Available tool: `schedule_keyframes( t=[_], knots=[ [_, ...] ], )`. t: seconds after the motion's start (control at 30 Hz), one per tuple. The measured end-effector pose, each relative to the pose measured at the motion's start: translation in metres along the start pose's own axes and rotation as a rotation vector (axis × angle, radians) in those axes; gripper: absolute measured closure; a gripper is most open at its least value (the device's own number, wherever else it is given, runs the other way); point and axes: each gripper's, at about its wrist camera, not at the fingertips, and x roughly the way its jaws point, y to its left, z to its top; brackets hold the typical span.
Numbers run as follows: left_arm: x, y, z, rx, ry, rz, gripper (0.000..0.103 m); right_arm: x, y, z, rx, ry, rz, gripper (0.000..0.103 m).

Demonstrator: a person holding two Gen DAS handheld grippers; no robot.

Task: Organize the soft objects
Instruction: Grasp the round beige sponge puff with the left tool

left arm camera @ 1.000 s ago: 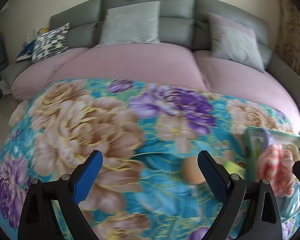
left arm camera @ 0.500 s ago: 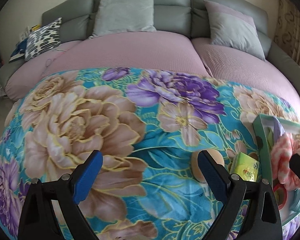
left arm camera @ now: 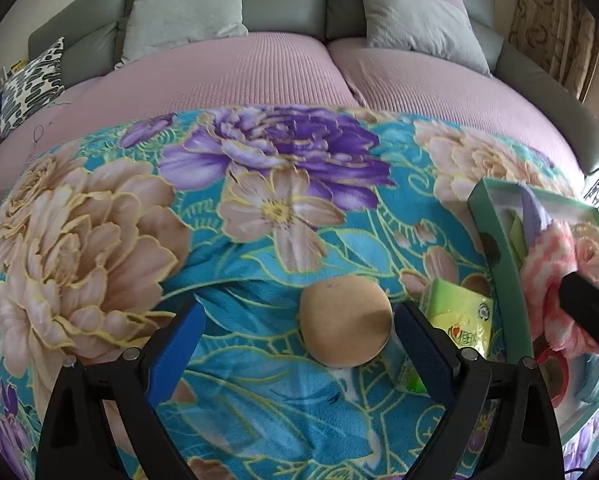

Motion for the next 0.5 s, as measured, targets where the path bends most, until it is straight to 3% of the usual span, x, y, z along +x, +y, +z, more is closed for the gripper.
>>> schedule_keyframes(
  t=[0.23, 0.3, 0.47, 0.5],
  knots=[
    [0.0079, -0.0034, -0.0005, 0.014, 0.019, 0.001, 0.010, 0.0011, -0.0015, 0.0003, -0.009, 0.004, -0.009, 0.000],
    [0.0078, -0.0040, -0.0007, 0.013, 0.021, -0.002, 0.025, 0.0004, -0.0006, 0.0002, -0.016, 0.003, -0.012, 0.000],
    [0.0032, -0.0083, -0.0009, 0.045, 0.021, -0.001, 0.051, -0.0037, -0.0003, 0.0003, -0.021, -0.004, -0.019, 0.000],
    [0.0020, -0.0085, -0.0012, 0.047, 0.021, -0.005, 0.051, -0.0041, -0.0005, 0.0002, -0.022, 0.000, -0.024, 0.000]
  ],
)
